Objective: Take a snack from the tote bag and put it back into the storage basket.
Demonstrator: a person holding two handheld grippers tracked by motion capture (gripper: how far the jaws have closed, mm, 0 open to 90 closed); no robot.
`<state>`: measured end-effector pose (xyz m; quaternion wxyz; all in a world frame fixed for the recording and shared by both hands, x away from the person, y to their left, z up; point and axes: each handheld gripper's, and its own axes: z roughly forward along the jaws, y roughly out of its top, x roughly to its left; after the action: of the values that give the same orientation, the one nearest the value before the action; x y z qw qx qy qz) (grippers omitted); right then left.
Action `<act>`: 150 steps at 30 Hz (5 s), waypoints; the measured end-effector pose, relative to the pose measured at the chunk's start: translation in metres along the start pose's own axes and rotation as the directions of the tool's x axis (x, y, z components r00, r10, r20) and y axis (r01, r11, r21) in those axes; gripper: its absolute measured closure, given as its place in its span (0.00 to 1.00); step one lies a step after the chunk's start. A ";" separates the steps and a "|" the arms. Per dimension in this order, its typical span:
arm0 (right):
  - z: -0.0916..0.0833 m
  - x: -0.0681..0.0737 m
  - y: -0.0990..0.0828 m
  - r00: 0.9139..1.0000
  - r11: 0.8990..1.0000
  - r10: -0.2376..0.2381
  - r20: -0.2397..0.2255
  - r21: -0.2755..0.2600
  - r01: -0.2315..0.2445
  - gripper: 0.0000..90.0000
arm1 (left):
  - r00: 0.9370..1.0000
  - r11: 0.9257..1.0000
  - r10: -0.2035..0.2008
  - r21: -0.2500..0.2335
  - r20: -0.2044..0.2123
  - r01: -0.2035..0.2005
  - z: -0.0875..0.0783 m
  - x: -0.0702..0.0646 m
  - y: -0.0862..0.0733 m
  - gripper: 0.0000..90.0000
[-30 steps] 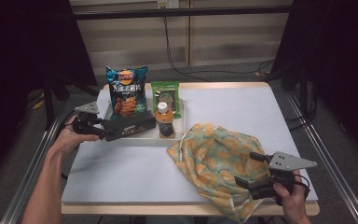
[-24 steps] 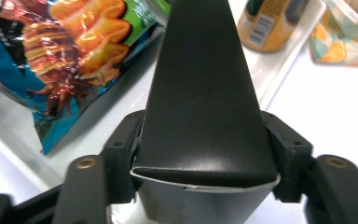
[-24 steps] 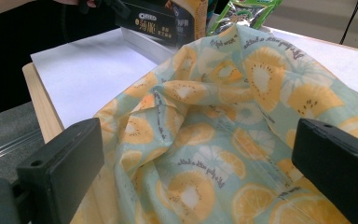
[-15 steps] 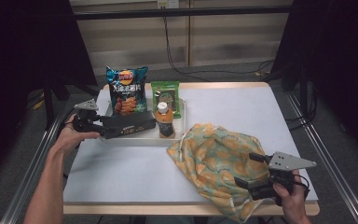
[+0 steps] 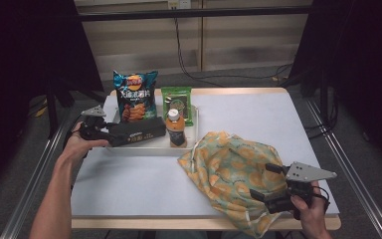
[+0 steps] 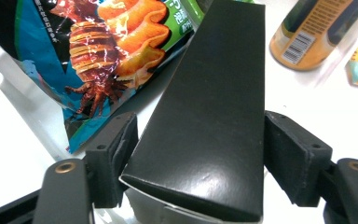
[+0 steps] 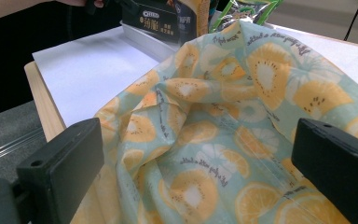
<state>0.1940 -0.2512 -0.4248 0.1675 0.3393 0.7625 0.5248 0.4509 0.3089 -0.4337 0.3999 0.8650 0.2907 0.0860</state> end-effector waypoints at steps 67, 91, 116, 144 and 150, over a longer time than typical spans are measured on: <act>0.004 0.002 0.000 1.000 1.000 -0.008 -0.017 0.003 0.008 0.02 | 0.991 0.991 -0.127 0.036 -0.047 0.129 0.046 -0.023 0.040 1.00; 0.002 -0.001 0.001 1.000 1.000 -0.001 0.001 -0.007 0.001 0.02 | 0.978 0.984 -0.175 -0.062 -0.115 0.169 0.020 -0.029 0.029 0.52; -0.010 -0.010 0.005 0.998 0.999 0.027 0.061 -0.049 -0.024 0.02 | 0.961 0.964 -0.194 -0.222 -0.196 0.149 -0.053 -0.071 -0.003 0.03; -0.049 -0.019 -0.015 0.969 0.994 0.097 0.228 -0.077 -0.081 0.01 | 0.983 0.955 -0.138 -0.278 -0.120 0.100 -0.037 -0.213 -0.045 0.03; -0.055 -0.021 -0.023 0.964 0.992 0.103 0.246 -0.093 -0.083 0.01 | 0.974 0.948 -0.180 -0.287 -0.137 0.135 -0.033 -0.237 -0.055 0.03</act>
<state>0.1679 -0.3088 -0.4260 0.2512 0.4310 0.6964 0.5160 0.2210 0.2229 -0.4326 0.4972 0.7650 0.3755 0.1630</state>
